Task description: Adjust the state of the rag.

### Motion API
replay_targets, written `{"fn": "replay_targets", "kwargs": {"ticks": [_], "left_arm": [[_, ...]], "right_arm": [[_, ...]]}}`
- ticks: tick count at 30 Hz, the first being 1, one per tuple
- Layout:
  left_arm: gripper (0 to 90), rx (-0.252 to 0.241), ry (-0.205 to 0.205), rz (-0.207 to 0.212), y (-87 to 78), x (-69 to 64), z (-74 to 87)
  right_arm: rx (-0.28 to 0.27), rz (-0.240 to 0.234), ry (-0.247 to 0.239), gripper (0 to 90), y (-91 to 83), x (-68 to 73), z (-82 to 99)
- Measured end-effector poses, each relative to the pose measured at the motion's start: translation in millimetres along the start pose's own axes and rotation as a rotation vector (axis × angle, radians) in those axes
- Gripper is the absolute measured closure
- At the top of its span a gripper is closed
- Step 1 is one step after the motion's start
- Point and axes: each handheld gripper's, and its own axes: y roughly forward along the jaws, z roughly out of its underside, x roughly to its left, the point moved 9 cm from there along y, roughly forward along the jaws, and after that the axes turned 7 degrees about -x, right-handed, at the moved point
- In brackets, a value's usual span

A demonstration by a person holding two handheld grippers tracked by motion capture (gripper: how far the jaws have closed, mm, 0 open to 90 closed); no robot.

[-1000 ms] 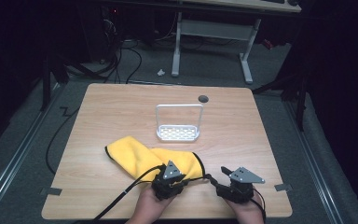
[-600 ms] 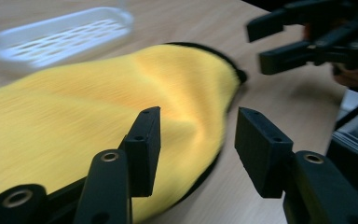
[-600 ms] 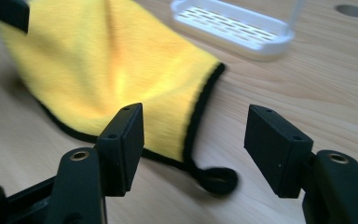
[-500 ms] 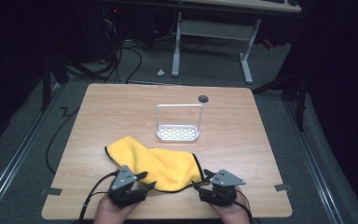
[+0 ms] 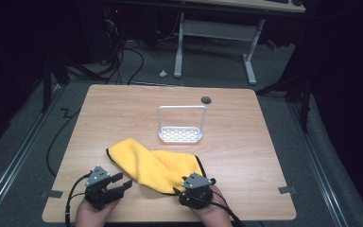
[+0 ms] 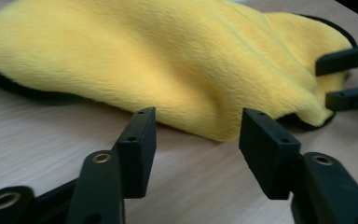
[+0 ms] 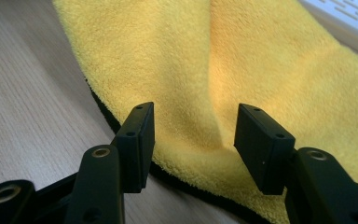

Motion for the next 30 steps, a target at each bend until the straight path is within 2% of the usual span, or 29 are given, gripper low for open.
{"fn": "replay_targets", "kwargs": {"ticks": [2,4,6,9,10,11,12,14,15,17,19,22,24,25,27,28,30], "left_arm": [[41.4,0.000,0.026,0.023,4.4,-12.2,0.7],[37.3,0.032,0.079,0.009,11.3,-19.7,5.3],[35.2,0.045,0.088,0.006,17.1,-24.1,9.1],[36.6,0.050,0.092,-0.002,23.8,-25.9,9.7],[40.8,0.051,0.106,-0.035,31.5,-25.0,7.3],[47.2,0.062,0.109,-0.041,35.1,-24.2,6.5],[56.1,0.068,0.111,-0.059,37.9,-22.1,5.8],[77.7,0.064,0.102,-0.057,38.1,-20.0,4.5],[82.5,0.053,0.102,-0.057,34.7,-19.6,2.5],[83.8,0.036,0.109,-0.047,22.6,-20.7,-1.7],[83.9,0.034,0.142,-0.051,4.3,-20.8,-3.1],[83.8,0.064,0.153,-0.068,-23.1,-10.5,5.1],[83.7,0.115,0.165,-0.112,-37.4,3.1,21.4],[83.6,0.137,0.152,-0.127,-43.0,10.6,30.0],[83.5,0.166,0.096,-0.131,-51.3,22.2,42.0],[83.4,0.163,0.078,-0.136,-54.3,26.0,43.3],[83.3,0.159,0.071,-0.148,-56.9,30.5,42.7]], "right_arm": [[-0.035,0.029,0.003,49.7,-9.2,-5.2,-2.8],[-0.061,0.054,0.019,48.3,-21.1,-13.9,-4.3],[-0.077,0.093,0.043,46.7,-32.1,-28.7,-1.6],[-0.090,0.146,0.098,45.3,-42.6,-52.9,4.7],[-0.098,0.154,0.113,45.2,-44.1,-59.1,5.6],[-0.100,0.160,0.129,45.3,-44.3,-64.0,6.4],[-0.101,0.160,0.140,45.4,-42.9,-67.3,6.9],[-0.086,0.160,0.152,48.1,-37.9,-71.6,8.6],[-0.082,0.149,0.165,51.4,-35.0,-71.8,9.1],[-0.072,0.122,0.169,55.0,-30.8,-69.1,9.6],[-0.077,0.109,0.156,54.9,-30.6,-64.3,8.0],[-0.114,0.093,0.159,54.1,-35.3,-57.3,-1.6],[-0.125,0.091,0.156,54.2,-34.3,-54.7,-8.8],[-0.123,0.088,0.154,54.2,-31.6,-53.1,-12.0],[-0.108,0.072,0.130,54.3,-23.0,-45.4,-17.1],[-0.103,0.062,0.124,54.4,-17.4,-40.3,-19.2],[-0.091,0.035,0.116,54.4,-5.1,-30.3,-24.1]]}}
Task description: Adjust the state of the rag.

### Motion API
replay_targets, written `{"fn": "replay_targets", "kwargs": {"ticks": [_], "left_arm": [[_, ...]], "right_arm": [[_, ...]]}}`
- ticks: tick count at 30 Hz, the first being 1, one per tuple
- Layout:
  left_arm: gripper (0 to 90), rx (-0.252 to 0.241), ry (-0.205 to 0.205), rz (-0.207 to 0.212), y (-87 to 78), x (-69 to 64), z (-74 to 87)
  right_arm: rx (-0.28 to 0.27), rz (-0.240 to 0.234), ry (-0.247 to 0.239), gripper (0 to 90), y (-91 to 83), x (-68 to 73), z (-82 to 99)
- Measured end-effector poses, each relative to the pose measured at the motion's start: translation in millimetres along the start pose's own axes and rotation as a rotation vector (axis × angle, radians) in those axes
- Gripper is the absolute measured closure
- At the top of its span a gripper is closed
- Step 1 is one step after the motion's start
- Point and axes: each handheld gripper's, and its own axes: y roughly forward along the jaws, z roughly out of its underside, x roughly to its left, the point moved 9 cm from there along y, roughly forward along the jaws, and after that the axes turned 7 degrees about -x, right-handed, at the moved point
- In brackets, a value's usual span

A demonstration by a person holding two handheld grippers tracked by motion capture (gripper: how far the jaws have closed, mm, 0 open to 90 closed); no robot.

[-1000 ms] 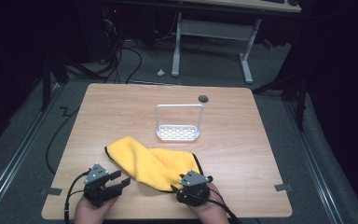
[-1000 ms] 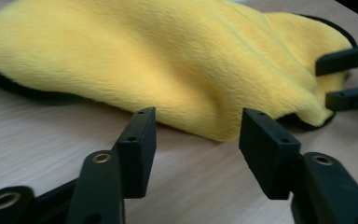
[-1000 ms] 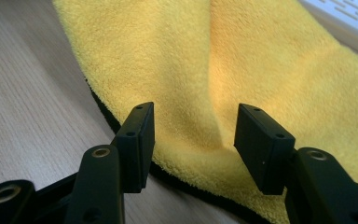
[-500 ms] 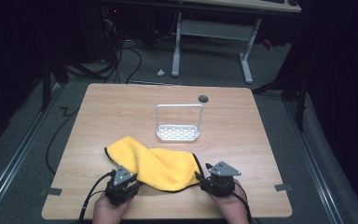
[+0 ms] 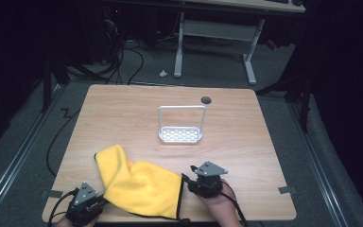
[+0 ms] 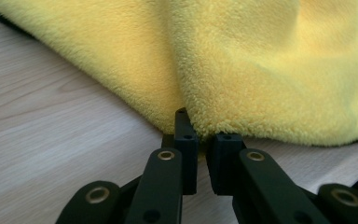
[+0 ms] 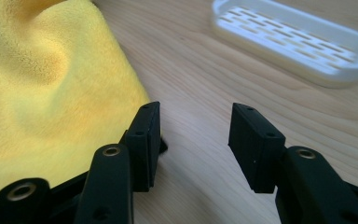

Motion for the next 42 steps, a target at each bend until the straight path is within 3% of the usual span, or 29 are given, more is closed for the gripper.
{"fn": "replay_targets", "kwargs": {"ticks": [6,8,10,12,15,17,21,24,26,27,30,33,38,39,42], "left_arm": [[83.0,-0.001,-0.010,0.008,3.1,-0.6,0.6],[83.0,-0.002,-0.011,0.011,3.6,-0.7,0.8],[83.0,0.000,-0.013,0.014,4.1,-0.4,0.8],[83.0,-0.009,-0.018,0.016,5.1,-0.7,-1.6],[83.3,-0.030,-0.001,0.025,10.1,-4.8,-14.6],[83.5,-0.064,0.041,0.023,15.4,-11.8,-34.3],[83.5,-0.157,0.082,0.068,27.0,-34.5,-82.9],[83.2,-0.160,0.134,0.078,29.9,-44.6,-94.4],[83.0,-0.127,0.160,0.066,30.7,-42.3,-84.3],[83.0,-0.105,0.154,0.060,31.0,-38.6,-74.8],[82.7,-0.034,0.111,0.051,31.3,-23.8,-40.5],[82.5,0.003,0.076,0.034,27.9,-10.8,-20.5],[81.9,-0.007,0.027,0.013,19.2,4.2,-15.2],[81.8,-0.010,0.013,0.018,18.9,4.5,-14.9],[81.3,-0.014,0.019,0.009,18.4,4.6,-15.8]], "right_arm": [[0.035,-0.115,0.031,52.7,30.1,32.9,0.8],[0.068,-0.120,-0.001,54.0,35.8,40.9,7.6],[0.101,-0.107,-0.048,64.4,39.2,45.2,14.3],[0.091,-0.094,-0.061,81.6,37.3,45.3,13.2],[0.045,-0.043,-0.071,84.9,26.0,32.5,0.3],[0.005,-0.002,-0.075,85.1,13.0,16.2,-15.5],[-0.094,0.085,-0.083,84.8,-23.0,-17.3,-58.6],[-0.142,0.133,-0.091,84.5,-49.5,-32.1,-80.0],[-0.140,0.129,-0.072,84.3,-56.2,-34.6,-74.7],[-0.122,0.116,-0.059,84.2,-55.1,-32.4,-64.5],[-0.046,0.037,-0.022,76.6,-41.7,-15.6,-21.3],[-0.017,0.014,0.010,66.3,-32.0,-10.2,6.0],[-0.094,0.091,0.024,66.9,-45.8,-33.4,-18.3],[-0.079,0.103,0.029,66.7,-40.8,-37.0,-17.7],[0.003,0.072,0.024,61.7,-7.3,-36.0,-3.2]]}}
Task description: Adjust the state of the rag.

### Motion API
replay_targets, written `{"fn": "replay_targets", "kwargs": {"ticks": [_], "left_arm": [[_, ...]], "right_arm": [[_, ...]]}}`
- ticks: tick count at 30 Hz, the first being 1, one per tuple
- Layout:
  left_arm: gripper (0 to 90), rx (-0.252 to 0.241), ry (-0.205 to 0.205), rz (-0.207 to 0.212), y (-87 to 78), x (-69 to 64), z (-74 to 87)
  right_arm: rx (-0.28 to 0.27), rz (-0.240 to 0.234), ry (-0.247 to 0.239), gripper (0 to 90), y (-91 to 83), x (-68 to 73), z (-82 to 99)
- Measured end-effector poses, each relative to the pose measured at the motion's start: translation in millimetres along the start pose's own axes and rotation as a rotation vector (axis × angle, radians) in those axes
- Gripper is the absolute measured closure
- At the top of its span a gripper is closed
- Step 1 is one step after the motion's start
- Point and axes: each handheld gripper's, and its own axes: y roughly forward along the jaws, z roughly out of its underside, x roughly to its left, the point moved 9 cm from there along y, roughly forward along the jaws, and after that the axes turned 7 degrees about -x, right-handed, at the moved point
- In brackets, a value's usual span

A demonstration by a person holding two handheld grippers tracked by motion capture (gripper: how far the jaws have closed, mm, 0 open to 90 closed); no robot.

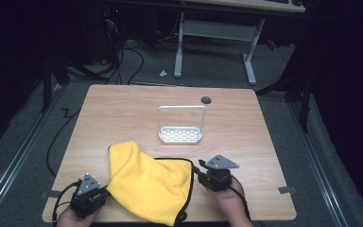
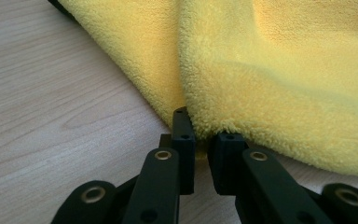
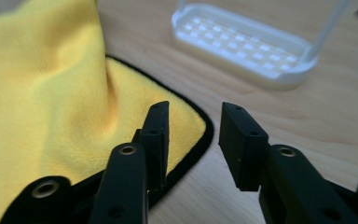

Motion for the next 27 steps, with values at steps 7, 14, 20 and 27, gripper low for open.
{"fn": "replay_targets", "kwargs": {"ticks": [7,14,20,27], "left_arm": [[81.1,-0.008,-0.002,0.008,-1.3,-1.7,0.0],[81.3,-0.072,0.024,0.007,-12.9,-6.2,-13.9],[70.3,-0.061,0.080,0.107,5.3,-43.9,-28.5],[47.9,-0.023,0.141,0.128,1.4,-59.2,-16.2]], "right_arm": [[0.128,0.051,-0.009,57.8,52.9,-2.5,11.7],[0.064,0.094,-0.040,85.5,33.7,-14.6,-8.3],[0.043,0.264,-0.009,77.1,-7.2,-81.7,-17.3],[0.038,0.243,0.044,63.4,-20.5,-84.5,-0.7]]}}
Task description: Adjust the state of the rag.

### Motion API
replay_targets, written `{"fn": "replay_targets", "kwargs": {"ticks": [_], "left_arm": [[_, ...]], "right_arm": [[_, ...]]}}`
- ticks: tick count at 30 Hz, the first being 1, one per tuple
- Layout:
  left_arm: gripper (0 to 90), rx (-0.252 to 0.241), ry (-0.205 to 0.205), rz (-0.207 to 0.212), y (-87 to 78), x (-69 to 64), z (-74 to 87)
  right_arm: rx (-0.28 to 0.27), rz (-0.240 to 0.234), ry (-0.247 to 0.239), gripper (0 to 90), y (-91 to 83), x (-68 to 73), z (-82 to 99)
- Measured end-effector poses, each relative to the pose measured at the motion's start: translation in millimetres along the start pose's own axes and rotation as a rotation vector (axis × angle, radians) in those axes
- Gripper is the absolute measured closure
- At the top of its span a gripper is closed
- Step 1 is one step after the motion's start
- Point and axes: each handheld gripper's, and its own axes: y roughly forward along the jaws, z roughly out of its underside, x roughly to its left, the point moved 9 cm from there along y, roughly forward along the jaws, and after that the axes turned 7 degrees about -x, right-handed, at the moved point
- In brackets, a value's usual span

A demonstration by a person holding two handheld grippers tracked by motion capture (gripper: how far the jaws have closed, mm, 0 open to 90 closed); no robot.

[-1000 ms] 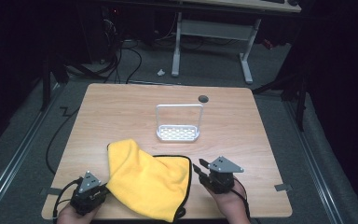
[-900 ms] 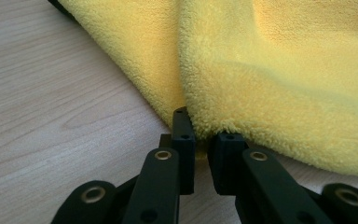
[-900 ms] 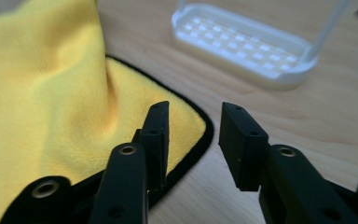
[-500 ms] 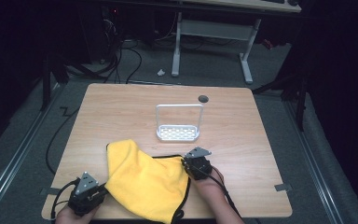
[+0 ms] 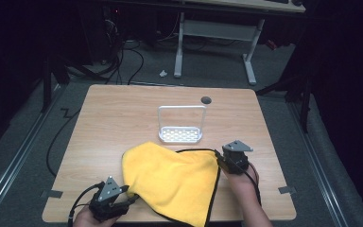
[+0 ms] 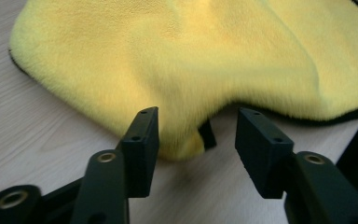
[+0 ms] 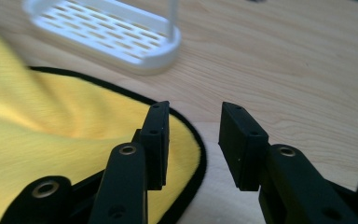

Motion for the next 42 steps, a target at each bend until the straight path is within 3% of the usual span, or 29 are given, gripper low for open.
{"fn": "replay_targets", "kwargs": {"ticks": [3,5,6,9,11,12,14,15,16,20,23,27,29,31,34,37,40,42], "left_arm": [[44.9,-0.002,-0.076,-0.018,-9.1,9.7,11.7],[42.6,0.009,-0.151,0.005,-5.1,10.1,19.4],[41.8,0.011,-0.161,-0.003,-1.5,8.3,19.4],[40.3,0.027,-0.139,-0.095,12.4,8.6,16.5],[44.7,0.023,-0.188,-0.084,22.2,8.3,14.5],[50.5,0.013,-0.198,-0.075,25.3,8.6,11.9],[73.3,-0.015,-0.219,-0.054,24.1,10.0,6.5],[81.8,-0.027,-0.210,-0.059,20.8,11.5,4.6],[84.5,-0.036,-0.199,-0.064,15.3,13.2,2.0],[85.7,-0.098,-0.177,-0.091,-15.0,24.7,-8.8],[82.6,-0.128,-0.179,-0.084,-28.7,26.3,-14.2],[72.5,-0.177,-0.210,-0.085,-37.0,28.4,-17.6],[71.0,-0.160,-0.225,-0.080,-31.2,31.2,-12.8],[68.5,-0.127,-0.242,-0.060,-20.3,31.3,-7.1],[64.9,-0.072,-0.219,-0.040,0.2,28.0,-4.2],[64.1,0.006,-0.183,-0.035,23.5,23.8,0.1],[70.9,0.053,-0.159,-0.010,29.5,8.9,7.5],[70.6,0.053,-0.125,0.018,24.8,-7.0,11.3]], "right_arm": [[-0.019,-0.085,-0.040,63.3,-24.2,33.5,9.5],[0.003,-0.136,-0.078,63.2,-33.7,55.8,25.4],[0.018,-0.156,-0.091,63.2,-37.0,66.2,35.4],[0.054,-0.176,-0.125,63.2,-38.7,80.7,52.5],[0.075,-0.178,-0.134,63.3,-36.5,83.0,58.1],[0.077,-0.180,-0.128,63.6,-35.6,82.7,58.7],[0.082,-0.172,-0.136,64.2,-33.1,81.3,59.5],[0.087,-0.168,-0.139,64.8,-32.3,80.8,60.5],[0.091,-0.166,-0.140,65.2,-31.3,80.2,61.5],[0.105,-0.158,-0.130,66.5,-25.8,74.4,64.6],[0.104,-0.131,-0.127,66.5,-19.0,64.3,61.4],[0.122,-0.001,-0.124,66.5,-6.5,23.9,57.7],[0.128,0.038,-0.093,66.6,-4.5,6.1,56.7],[0.104,0.038,-0.059,66.6,-8.0,0.6,53.5],[0.077,0.016,-0.042,66.5,-14.9,5.4,52.3],[0.084,-0.029,-0.063,65.8,-14.9,17.0,56.0],[0.098,-0.037,-0.070,65.8,-12.6,18.8,58.6],[0.112,-0.032,-0.065,65.4,-12.3,16.2,62.5]]}}
